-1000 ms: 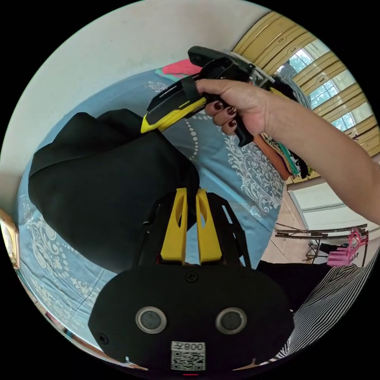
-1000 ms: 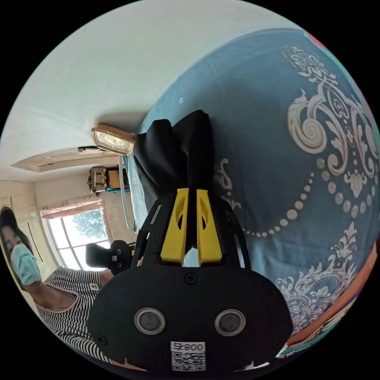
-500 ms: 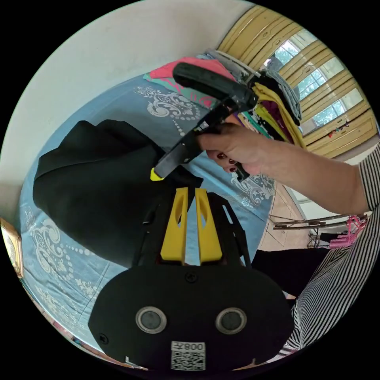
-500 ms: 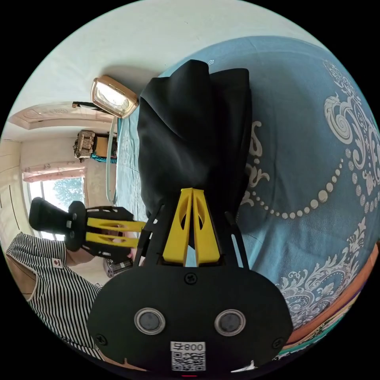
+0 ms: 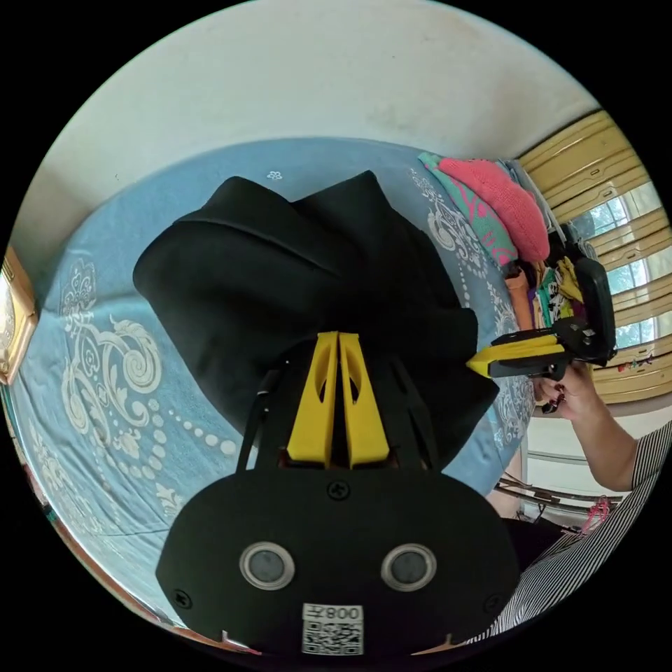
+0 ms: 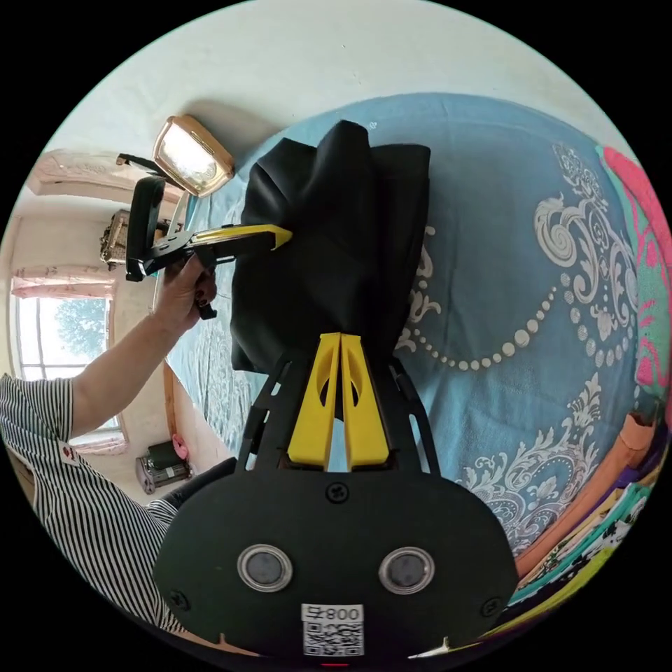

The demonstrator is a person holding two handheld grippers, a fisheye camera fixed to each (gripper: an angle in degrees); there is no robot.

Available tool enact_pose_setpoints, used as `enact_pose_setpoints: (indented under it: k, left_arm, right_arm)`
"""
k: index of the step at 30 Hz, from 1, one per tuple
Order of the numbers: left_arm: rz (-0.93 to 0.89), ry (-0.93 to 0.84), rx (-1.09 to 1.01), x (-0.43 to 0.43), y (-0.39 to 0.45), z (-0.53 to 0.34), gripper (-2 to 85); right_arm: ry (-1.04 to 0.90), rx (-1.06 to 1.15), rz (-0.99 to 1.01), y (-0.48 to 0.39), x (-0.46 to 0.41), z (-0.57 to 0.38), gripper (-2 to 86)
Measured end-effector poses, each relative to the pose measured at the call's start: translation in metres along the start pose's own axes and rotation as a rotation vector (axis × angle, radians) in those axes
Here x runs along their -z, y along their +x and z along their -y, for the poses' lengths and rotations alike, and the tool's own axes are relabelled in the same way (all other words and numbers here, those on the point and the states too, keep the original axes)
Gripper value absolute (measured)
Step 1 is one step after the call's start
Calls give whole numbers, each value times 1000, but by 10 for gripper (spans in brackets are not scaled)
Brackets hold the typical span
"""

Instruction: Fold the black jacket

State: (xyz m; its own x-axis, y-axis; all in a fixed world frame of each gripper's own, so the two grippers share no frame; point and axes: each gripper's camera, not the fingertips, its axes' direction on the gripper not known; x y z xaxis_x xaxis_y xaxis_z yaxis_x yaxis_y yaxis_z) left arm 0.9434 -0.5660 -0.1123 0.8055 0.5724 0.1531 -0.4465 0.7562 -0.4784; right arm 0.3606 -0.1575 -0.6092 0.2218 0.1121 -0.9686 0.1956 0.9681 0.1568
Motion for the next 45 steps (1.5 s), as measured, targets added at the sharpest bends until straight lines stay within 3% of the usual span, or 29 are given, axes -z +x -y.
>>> enact_pose_setpoints:
  k: [5, 8, 10, 14, 19, 26, 32, 45]
  left_arm:
    - [-67, 82, 51, 9, -26, -29, 6]
    - [-172, 184, 141, 18, -55, -58, 14]
    - [-257, 253, 258, 25, -84, -88, 30]
    - [-349, 227, 419, 14, -126, -134, 77]
    - [-539, 170, 621, -26, -179, -177, 143]
    - [-715, 108, 620, -79, -211, -172, 156]
    - [-725, 94, 604, -91, -233, -176, 159]
    - [-870, 66, 623, -127, -268, -201, 193]
  right_arm:
    - [-45, 32, -57, -38, -34, -41, 2]
    - [-5, -37, 45, -32, -34, -62, 3]
    - [35, -52, -19, -41, -22, -85, 6]
    - [107, -50, -27, -66, -3, -131, 20]
    - [131, -176, -117, -90, -15, -200, 106]
    - [82, -196, 15, -94, -68, -242, 59]
    - [84, -152, -42, -105, -89, -279, 24]
    - [203, -309, 201, -61, -173, -405, 109]
